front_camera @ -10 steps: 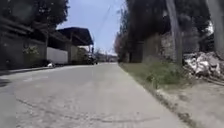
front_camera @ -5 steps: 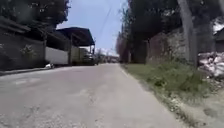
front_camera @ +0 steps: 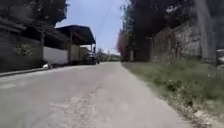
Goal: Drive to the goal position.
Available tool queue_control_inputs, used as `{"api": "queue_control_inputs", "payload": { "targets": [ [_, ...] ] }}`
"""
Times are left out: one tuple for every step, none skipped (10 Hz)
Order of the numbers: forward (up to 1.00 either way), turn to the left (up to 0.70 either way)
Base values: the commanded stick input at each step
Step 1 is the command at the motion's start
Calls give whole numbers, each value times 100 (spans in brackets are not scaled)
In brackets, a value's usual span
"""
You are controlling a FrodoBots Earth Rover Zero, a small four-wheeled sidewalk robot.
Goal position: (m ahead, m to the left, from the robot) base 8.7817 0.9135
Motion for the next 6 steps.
{"api": "queue_control_inputs", "payload": {
  "targets": [
    [100, 0],
    [100, 0],
    [100, 0],
    [100, 0],
    [100, 0],
    [100, 0]
  ]
}}
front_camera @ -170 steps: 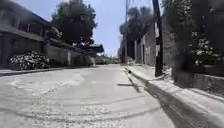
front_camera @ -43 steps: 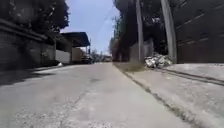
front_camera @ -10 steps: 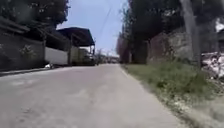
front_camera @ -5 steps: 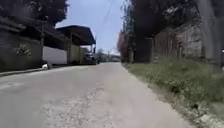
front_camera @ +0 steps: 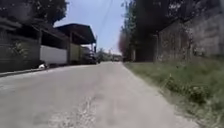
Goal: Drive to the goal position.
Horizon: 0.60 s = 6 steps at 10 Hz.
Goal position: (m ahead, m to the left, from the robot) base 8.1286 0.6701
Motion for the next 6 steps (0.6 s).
{"api": "queue_control_inputs", "payload": {
  "targets": [
    [100, 0],
    [100, 0],
    [100, 0],
    [100, 0],
    [100, 0],
    [100, 0]
  ]
}}
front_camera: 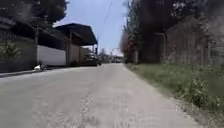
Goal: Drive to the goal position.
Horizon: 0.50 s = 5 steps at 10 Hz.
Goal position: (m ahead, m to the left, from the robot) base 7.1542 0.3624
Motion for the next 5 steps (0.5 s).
{"api": "queue_control_inputs", "payload": {
  "targets": [
    [100, 0],
    [100, 0],
    [100, 0],
    [100, 0],
    [100, 0]
  ]
}}
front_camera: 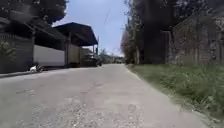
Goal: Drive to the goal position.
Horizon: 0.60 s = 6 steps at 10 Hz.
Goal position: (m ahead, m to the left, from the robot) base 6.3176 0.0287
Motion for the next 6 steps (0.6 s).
{"api": "queue_control_inputs", "payload": {
  "targets": [
    [100, 0],
    [100, 0],
    [100, 0],
    [100, 0],
    [100, 0],
    [100, 0]
  ]
}}
